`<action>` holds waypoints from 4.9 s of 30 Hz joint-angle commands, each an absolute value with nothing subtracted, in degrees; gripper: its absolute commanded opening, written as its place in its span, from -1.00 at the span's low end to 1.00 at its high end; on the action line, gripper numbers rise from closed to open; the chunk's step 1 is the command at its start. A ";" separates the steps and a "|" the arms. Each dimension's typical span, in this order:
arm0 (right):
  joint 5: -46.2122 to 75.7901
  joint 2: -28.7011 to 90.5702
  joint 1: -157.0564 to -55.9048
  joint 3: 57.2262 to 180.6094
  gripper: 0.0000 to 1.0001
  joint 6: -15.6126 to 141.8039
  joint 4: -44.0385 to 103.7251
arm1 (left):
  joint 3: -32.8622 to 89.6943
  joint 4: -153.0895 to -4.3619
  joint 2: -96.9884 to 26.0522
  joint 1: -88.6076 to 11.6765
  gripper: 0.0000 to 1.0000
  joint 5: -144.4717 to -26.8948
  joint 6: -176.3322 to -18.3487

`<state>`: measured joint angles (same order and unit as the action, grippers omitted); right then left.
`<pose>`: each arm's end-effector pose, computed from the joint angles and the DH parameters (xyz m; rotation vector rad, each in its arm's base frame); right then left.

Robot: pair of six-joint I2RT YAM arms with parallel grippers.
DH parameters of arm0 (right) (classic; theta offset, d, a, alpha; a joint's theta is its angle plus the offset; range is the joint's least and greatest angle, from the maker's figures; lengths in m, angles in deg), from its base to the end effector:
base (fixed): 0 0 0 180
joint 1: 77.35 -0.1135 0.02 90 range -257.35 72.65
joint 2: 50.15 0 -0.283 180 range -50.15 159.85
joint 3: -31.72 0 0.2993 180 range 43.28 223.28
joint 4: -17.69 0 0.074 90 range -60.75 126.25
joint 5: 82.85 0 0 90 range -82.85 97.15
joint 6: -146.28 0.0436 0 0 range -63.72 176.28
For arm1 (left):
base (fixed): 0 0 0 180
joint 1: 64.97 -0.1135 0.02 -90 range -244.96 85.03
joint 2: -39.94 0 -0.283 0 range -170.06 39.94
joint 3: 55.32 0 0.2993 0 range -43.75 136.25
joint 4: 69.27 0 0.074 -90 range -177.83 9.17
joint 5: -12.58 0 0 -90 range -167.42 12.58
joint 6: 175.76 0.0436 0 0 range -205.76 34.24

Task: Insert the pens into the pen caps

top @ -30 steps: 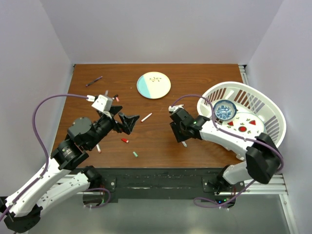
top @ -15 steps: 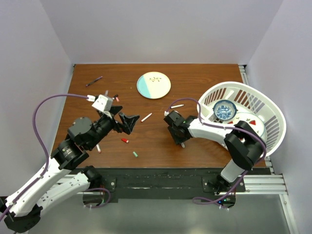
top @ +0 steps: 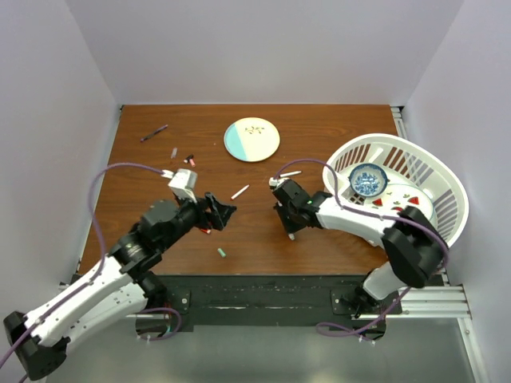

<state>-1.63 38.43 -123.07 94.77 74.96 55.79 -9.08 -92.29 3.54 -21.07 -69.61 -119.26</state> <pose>0.2387 0.2352 0.1625 -0.5770 2.6051 0.1597 0.1491 -0.1353 0.3059 0.0689 1.8781 -0.8304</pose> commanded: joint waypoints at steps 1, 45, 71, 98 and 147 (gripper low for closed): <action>6.96 28.71 -123.67 92.33 -1.00 79.38 44.31 | -14.31 -83.48 -2.15 -21.20 0.76 -76.09 -129.35; 31.66 7.34 -125.25 72.73 0.00 94.85 13.62 | -14.83 -51.39 -17.81 -21.20 -1.00 -97.28 -131.55; 25.88 2.15 -125.25 68.42 -1.00 98.65 7.88 | -3.26 -100.61 -17.80 -21.28 -0.11 -69.62 -147.61; 19.63 -2.60 -125.25 68.86 -1.00 95.22 19.84 | -9.92 -128.38 -2.15 -22.16 0.26 -63.97 -181.74; 28.75 0.21 -125.25 65.96 -1.00 93.02 17.22 | -4.29 -96.59 -36.98 -21.99 -1.00 -77.07 -151.08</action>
